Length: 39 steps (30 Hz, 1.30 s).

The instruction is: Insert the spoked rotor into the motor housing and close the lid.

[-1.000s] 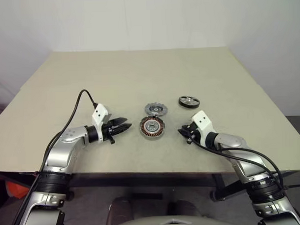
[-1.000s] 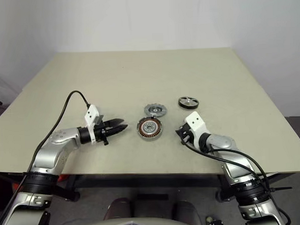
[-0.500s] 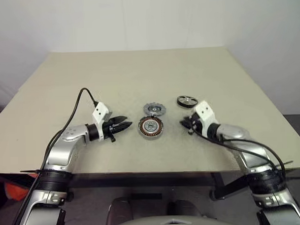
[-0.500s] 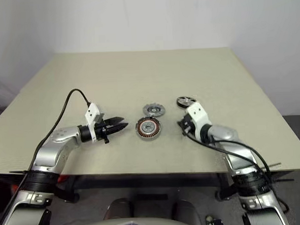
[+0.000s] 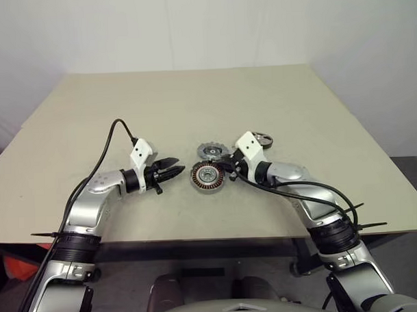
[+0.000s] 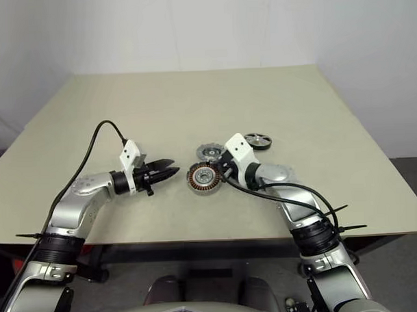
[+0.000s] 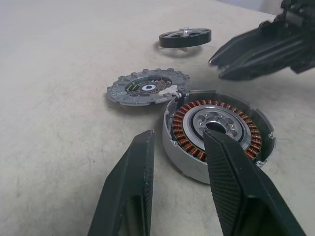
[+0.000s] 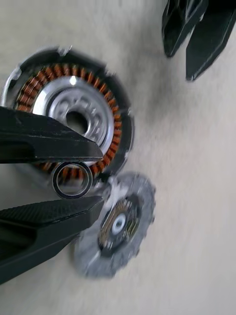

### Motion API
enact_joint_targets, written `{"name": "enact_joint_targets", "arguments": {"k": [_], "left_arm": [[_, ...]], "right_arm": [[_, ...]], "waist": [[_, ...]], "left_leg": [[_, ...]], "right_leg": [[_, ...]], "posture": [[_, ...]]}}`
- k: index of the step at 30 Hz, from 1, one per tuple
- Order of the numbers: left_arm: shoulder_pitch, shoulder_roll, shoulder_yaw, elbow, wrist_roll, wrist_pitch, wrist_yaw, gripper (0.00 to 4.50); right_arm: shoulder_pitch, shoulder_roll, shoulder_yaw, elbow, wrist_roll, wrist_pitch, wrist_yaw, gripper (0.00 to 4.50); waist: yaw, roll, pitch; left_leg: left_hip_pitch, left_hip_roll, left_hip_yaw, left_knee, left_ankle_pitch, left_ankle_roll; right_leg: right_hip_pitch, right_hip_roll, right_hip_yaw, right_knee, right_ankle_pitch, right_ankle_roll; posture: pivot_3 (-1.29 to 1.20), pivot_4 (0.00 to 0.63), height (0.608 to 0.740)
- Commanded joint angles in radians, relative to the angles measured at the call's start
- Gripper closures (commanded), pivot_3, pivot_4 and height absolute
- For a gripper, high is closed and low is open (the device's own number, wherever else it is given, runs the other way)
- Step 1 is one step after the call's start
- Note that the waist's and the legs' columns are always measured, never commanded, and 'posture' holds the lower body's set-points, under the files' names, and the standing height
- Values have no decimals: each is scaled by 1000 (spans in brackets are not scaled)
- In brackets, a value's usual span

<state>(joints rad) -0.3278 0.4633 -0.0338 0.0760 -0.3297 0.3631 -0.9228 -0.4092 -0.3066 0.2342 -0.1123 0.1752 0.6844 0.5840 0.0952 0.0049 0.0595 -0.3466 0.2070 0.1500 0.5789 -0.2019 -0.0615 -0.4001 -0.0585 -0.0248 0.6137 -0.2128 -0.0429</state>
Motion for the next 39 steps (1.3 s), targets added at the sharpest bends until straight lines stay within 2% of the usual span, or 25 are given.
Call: {"name": "enact_joint_targets", "arguments": {"k": [1,23,30,38,39], "left_arm": [[8,13,16,-52,-14,7,6,2843],[8,19,-7,-51,3,4,11,2843],[-5,20,-4,-28,8,-4,13,2843],[-3,9,-7,-14,16,-16,19,2843],[-3,8,-8,-13,17,-17,19,2843]], "right_arm": [[-16,23,16,-2,0,0,-9,3930],[-12,92,62,98,-30,-23,-23,3930],[-29,85,53,51,-22,-42,-2,1651],[-51,78,10,25,-4,-23,-5,1651],[-51,78,0,28,0,-20,-9,1844]], "waist": [[0,0,0],[-2,0,0],[-1,0,0],[-1,0,0],[-1,0,0]], "left_leg": [[0,0,0,0,0,0],[1,0,0,1,1,-1],[1,0,0,1,1,-2],[1,0,0,1,1,-2],[1,0,0,1,1,-2]], "right_leg": [[0,0,0,0,0,0],[0,0,0,2,0,0],[0,0,0,2,0,0],[0,0,0,2,0,0],[0,0,0,2,0,0]], "posture": [[0,0,740],[0,0,740],[0,0,740],[0,0,740],[0,0,740]]}}
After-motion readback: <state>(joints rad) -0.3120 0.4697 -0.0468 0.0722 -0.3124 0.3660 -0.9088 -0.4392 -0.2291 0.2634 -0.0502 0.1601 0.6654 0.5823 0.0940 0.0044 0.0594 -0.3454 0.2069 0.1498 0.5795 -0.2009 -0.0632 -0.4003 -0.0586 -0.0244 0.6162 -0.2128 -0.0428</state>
